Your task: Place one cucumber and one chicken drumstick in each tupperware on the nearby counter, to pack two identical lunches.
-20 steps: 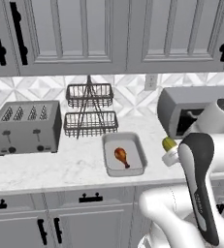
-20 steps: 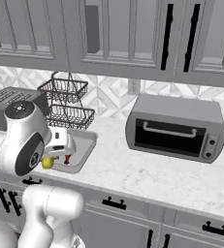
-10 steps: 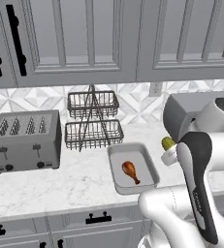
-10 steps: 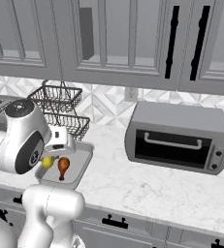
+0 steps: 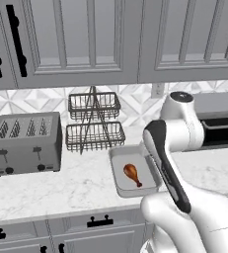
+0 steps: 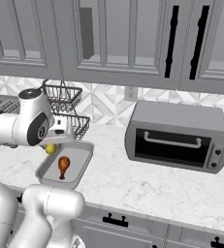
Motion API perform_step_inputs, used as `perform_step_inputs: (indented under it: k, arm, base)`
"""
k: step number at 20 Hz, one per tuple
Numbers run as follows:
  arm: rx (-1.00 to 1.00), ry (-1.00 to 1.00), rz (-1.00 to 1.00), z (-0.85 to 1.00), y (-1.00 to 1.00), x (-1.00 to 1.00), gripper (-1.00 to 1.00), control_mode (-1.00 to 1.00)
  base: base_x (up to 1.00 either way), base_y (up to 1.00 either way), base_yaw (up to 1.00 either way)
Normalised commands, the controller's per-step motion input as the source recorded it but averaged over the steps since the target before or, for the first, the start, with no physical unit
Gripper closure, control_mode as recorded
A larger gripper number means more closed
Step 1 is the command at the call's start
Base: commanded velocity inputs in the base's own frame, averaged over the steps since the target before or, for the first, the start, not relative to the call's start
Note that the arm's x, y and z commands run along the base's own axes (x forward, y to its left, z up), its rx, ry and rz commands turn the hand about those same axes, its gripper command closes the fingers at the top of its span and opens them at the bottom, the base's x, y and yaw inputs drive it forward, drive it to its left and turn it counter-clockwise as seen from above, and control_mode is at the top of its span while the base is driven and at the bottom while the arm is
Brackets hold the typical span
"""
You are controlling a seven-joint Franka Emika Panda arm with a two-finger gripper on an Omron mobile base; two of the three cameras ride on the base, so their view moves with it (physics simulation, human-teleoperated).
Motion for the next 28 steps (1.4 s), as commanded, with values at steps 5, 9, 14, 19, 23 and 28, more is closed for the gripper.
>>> perform_step_inputs:
  k: [5,9,14,19,23,28]
  arm:
    - [-0.11,0.13,-0.09,-0.78,0.44,1.0,1.0,-1.0]
    - [-0.05,0.12,-0.13,-0.79,0.09,1.0,1.0,-1.0]
    - [0.01,0.1,-0.05,-0.49,-0.09,1.0,1.0,-1.0]
    - [0.02,0.15,0.01,-0.32,-0.09,0.94,1.0,-1.0]
    - [0.0,0.1,0.01,-0.52,0.0,0.34,1.0,-1.0]
    - [0.0,-0.06,0.0,-0.18,-0.01,-0.41,1.0,-1.0]
  base:
    - [0.0,0.0,0.0]
    - [0.0,0.0,0.0]
    - [0.0,0.0,0.0]
    - [0.0,0.0,0.0]
    - [0.0,0.0,0.0]
    - [0.0,0.0,0.0]
